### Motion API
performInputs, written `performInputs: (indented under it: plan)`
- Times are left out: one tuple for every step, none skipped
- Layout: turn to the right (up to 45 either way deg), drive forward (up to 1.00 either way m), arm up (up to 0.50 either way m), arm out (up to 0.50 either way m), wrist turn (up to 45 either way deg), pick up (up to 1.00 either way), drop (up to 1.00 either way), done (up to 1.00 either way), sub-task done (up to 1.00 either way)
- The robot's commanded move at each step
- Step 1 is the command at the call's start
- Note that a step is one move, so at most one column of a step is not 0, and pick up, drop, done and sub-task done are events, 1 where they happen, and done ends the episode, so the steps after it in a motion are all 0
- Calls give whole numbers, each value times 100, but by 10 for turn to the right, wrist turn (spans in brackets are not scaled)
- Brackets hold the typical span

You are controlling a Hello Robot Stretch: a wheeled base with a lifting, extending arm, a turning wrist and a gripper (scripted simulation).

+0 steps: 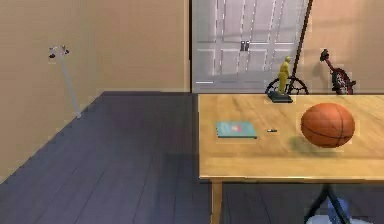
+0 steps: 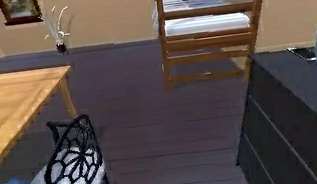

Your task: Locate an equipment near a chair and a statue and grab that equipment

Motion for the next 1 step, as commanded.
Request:
performInputs:
  plan:
    - [-450,0,0,0,0,0,0,0,0]
